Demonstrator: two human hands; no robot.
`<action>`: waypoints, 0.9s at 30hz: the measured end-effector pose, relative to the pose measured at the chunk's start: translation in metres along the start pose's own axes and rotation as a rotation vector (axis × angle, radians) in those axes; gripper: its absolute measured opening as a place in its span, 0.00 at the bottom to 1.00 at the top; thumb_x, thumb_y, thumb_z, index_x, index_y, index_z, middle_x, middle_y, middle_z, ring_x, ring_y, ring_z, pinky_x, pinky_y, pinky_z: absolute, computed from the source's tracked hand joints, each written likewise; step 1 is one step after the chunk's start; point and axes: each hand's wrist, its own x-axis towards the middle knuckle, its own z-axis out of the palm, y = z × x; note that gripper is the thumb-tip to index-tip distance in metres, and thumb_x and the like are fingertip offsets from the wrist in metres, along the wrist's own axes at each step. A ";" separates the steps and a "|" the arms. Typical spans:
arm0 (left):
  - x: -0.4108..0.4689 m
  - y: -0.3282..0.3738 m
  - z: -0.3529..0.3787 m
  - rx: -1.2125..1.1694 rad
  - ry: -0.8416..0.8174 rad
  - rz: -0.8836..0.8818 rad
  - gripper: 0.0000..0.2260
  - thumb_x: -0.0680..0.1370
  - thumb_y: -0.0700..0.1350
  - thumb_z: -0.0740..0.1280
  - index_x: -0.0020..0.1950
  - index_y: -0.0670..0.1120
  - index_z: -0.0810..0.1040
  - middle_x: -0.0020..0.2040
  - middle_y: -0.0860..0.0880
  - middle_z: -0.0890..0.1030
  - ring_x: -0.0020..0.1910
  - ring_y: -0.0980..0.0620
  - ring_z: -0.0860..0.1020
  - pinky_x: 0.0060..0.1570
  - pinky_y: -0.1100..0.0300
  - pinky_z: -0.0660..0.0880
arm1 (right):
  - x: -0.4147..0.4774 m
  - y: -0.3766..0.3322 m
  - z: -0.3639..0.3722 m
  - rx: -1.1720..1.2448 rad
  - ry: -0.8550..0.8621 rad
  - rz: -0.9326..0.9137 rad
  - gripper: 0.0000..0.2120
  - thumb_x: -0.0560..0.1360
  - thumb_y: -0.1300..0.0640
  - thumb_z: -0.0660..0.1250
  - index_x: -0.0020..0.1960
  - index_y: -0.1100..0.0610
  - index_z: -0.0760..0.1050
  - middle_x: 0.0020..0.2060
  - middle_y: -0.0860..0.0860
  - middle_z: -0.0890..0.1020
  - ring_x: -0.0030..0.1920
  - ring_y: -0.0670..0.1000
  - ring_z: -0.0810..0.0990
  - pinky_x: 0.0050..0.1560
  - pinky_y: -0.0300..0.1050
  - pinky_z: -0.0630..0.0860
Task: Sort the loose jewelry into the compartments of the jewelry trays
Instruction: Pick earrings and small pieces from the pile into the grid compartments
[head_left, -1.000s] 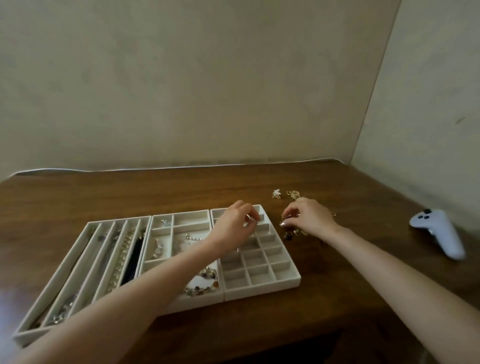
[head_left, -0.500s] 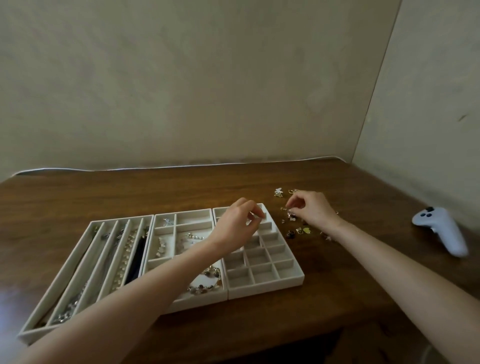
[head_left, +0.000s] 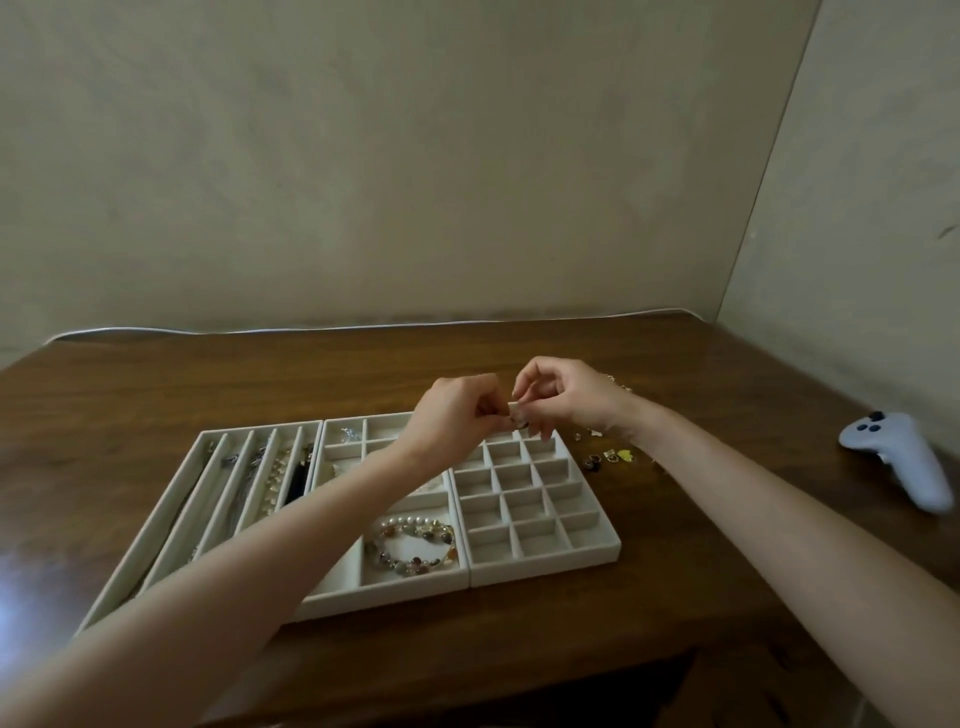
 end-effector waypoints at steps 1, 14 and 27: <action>-0.002 -0.002 -0.005 0.016 -0.020 -0.020 0.06 0.71 0.46 0.72 0.42 0.45 0.79 0.39 0.51 0.81 0.41 0.51 0.78 0.44 0.51 0.77 | 0.001 0.000 0.003 0.024 0.001 -0.005 0.07 0.72 0.66 0.69 0.49 0.60 0.74 0.41 0.57 0.82 0.38 0.51 0.82 0.37 0.42 0.79; -0.031 -0.020 -0.044 -0.251 -0.225 -0.332 0.04 0.72 0.41 0.72 0.43 0.41 0.79 0.35 0.51 0.80 0.35 0.57 0.75 0.38 0.63 0.73 | 0.015 -0.009 0.047 0.178 -0.030 -0.065 0.06 0.72 0.70 0.68 0.47 0.62 0.77 0.39 0.55 0.81 0.39 0.50 0.81 0.40 0.41 0.80; -0.082 -0.025 -0.084 -0.032 -0.285 -0.478 0.05 0.72 0.44 0.72 0.37 0.45 0.80 0.32 0.54 0.78 0.32 0.57 0.73 0.35 0.66 0.68 | 0.010 -0.013 0.080 0.013 -0.118 -0.077 0.04 0.75 0.62 0.67 0.49 0.59 0.78 0.41 0.52 0.83 0.38 0.46 0.80 0.37 0.37 0.76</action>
